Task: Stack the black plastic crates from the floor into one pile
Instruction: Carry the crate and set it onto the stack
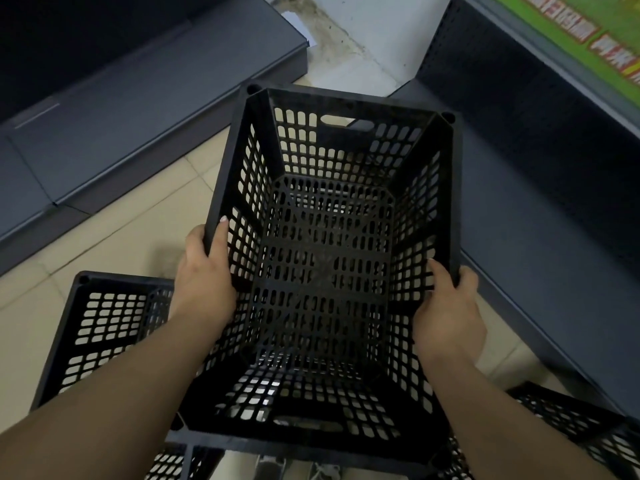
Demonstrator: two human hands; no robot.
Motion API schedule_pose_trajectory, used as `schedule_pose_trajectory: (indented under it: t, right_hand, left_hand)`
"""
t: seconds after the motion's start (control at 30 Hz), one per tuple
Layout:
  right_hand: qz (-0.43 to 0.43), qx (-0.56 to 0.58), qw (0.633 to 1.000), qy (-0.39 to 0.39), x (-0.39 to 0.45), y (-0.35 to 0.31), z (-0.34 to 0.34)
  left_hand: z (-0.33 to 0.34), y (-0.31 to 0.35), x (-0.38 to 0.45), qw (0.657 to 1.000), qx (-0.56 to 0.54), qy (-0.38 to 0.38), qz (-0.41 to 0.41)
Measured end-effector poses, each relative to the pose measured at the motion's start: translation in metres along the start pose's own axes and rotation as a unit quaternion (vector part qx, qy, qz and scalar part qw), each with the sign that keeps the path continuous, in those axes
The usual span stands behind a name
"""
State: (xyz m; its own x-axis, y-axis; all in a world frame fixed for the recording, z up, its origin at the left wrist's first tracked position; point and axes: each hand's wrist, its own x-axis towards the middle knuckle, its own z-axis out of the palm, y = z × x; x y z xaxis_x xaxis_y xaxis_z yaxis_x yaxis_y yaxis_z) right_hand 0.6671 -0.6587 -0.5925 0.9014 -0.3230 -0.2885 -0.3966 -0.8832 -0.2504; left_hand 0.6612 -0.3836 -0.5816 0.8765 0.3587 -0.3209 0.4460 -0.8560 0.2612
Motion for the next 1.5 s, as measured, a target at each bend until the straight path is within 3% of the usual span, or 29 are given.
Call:
schedule_pose_trajectory:
  t: [0.37,0.87,1.03,1.23,1.5]
  right_hand:
    - [0.02,0.013,1.0,0.012,-0.005,0.008,0.002]
    - [0.17,0.014,0.983,0.07,-0.047,0.039,0.011]
    - [0.191,-0.001,0.979,0.073,-0.054,0.041,0.013]
    - [0.193,-0.03,0.977,0.091,-0.072,0.038,0.003]
    - [0.114,0.049,0.977,0.171,-0.133,0.007,-0.026]
  left_hand:
    - [0.007,-0.003,0.003,0.999,0.012,0.019,0.046]
    - [0.012,0.032,0.03,0.971,0.025,-0.019,0.235]
    - [0.016,0.034,0.031,0.968,0.042,-0.021,0.247]
    - [0.01,0.049,0.01,0.972,0.107,-0.009,0.208]
    - [-0.018,0.054,-0.059,0.946,0.049,0.04,0.318]
